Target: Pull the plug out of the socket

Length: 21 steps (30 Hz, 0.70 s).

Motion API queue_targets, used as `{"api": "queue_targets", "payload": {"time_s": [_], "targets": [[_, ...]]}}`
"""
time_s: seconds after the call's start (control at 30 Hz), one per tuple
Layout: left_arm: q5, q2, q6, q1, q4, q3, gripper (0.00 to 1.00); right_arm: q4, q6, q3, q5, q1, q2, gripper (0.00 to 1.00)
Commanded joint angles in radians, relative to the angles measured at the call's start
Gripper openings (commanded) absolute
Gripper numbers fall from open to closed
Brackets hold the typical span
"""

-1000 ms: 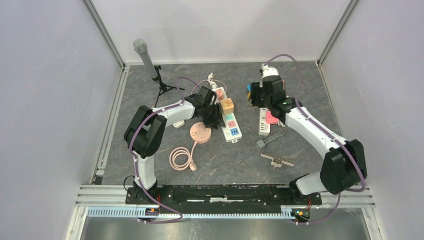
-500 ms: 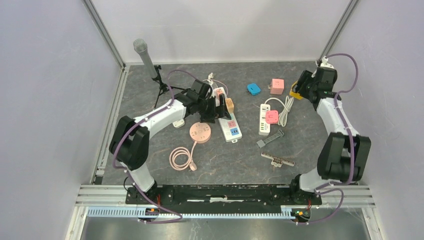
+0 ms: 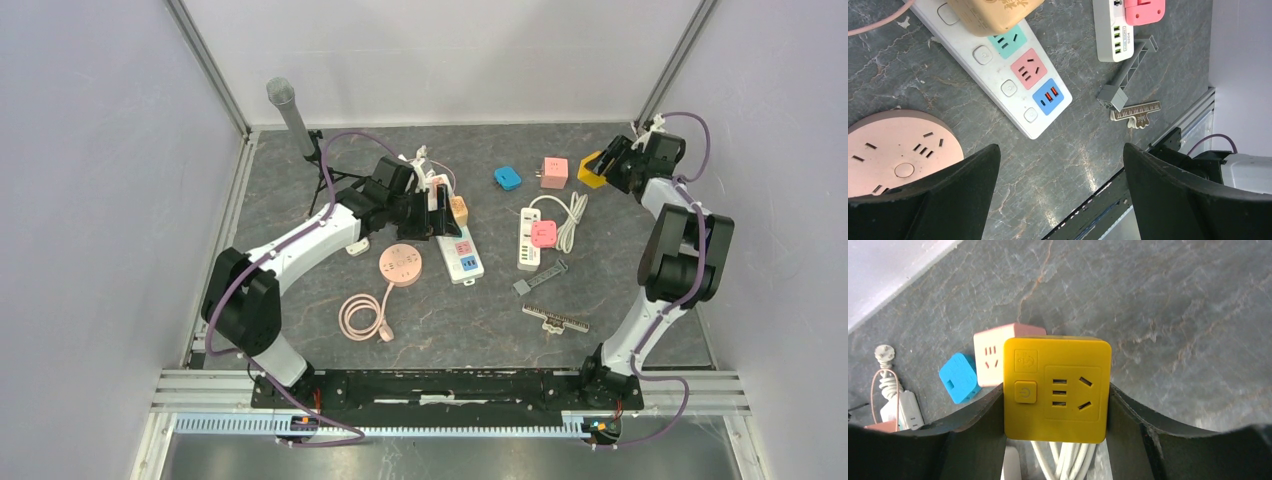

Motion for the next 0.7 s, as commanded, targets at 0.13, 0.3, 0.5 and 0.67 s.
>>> {"api": "queue_targets", "payload": {"time_s": [0.13,0.3,0.5,0.67], "targets": [[-0.029,0.007,0.075,-0.004,-0.025,0.042,0.98,0.131,0.029,0.155,-0.194,-0.027,0.177,0.37],[-0.044,0.011,0.081,-0.004,-0.038,0.048,0.98,0.113,0.010,0.166,-0.197,-0.026,0.219,0.48],[-0.046,0.012,0.079,-0.005,-0.038,0.047,0.98,-0.003,-0.054,0.191,-0.079,-0.026,0.191,0.80],[-0.047,0.007,0.074,-0.005,-0.038,0.039,0.98,-0.093,-0.096,0.222,0.035,-0.027,0.150,0.98]]}}
